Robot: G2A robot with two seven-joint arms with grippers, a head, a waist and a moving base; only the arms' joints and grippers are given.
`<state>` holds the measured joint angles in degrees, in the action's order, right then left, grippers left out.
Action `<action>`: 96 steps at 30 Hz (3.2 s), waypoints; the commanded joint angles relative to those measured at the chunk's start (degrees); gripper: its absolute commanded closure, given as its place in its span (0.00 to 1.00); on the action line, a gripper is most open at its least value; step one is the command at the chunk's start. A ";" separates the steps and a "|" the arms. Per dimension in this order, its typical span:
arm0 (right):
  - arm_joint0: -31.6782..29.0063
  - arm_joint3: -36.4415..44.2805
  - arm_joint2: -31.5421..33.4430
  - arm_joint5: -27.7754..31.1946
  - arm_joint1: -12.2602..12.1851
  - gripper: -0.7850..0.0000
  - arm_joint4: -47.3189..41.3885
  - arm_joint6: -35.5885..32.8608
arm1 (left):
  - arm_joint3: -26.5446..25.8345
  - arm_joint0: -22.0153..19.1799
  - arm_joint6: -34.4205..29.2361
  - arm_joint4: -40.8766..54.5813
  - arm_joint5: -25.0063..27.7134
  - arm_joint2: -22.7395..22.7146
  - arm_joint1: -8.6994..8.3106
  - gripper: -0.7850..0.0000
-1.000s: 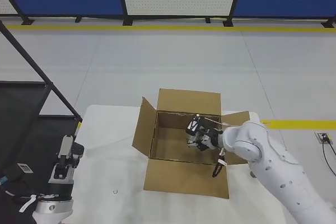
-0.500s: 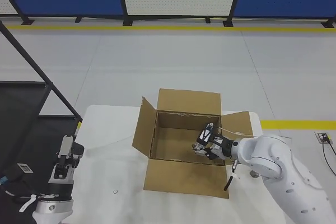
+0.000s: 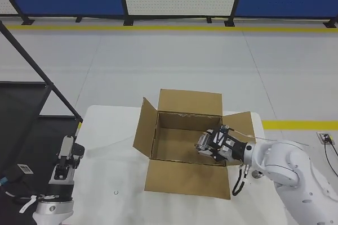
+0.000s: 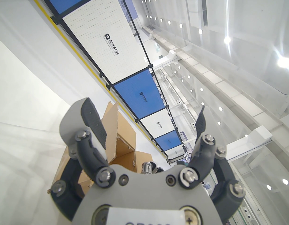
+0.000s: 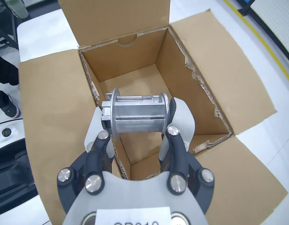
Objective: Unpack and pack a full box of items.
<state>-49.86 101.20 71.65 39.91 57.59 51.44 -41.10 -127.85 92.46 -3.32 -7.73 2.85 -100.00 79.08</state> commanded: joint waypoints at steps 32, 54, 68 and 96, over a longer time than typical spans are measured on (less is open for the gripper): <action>-36.76 -8.76 25.36 18.05 -6.97 1.00 19.03 29.11 | 0.00 0.00 0.00 0.00 0.00 0.00 0.00 0.00; -13.84 -30.65 8.14 15.27 -5.01 1.00 23.99 30.25 | 0.00 0.00 0.00 0.00 0.00 0.00 0.00 0.00; -14.23 -29.99 8.12 14.59 -5.38 0.44 23.69 30.75 | 0.00 0.00 0.00 0.00 0.00 0.00 0.00 0.00; -17.20 -25.97 11.59 17.56 -6.81 0.01 23.06 37.56 | 0.00 0.00 0.00 0.00 0.00 0.00 0.00 0.00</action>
<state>-66.66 74.99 82.53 57.07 50.94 74.45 -4.60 -127.85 92.46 -3.32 -7.73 2.85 -100.00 79.08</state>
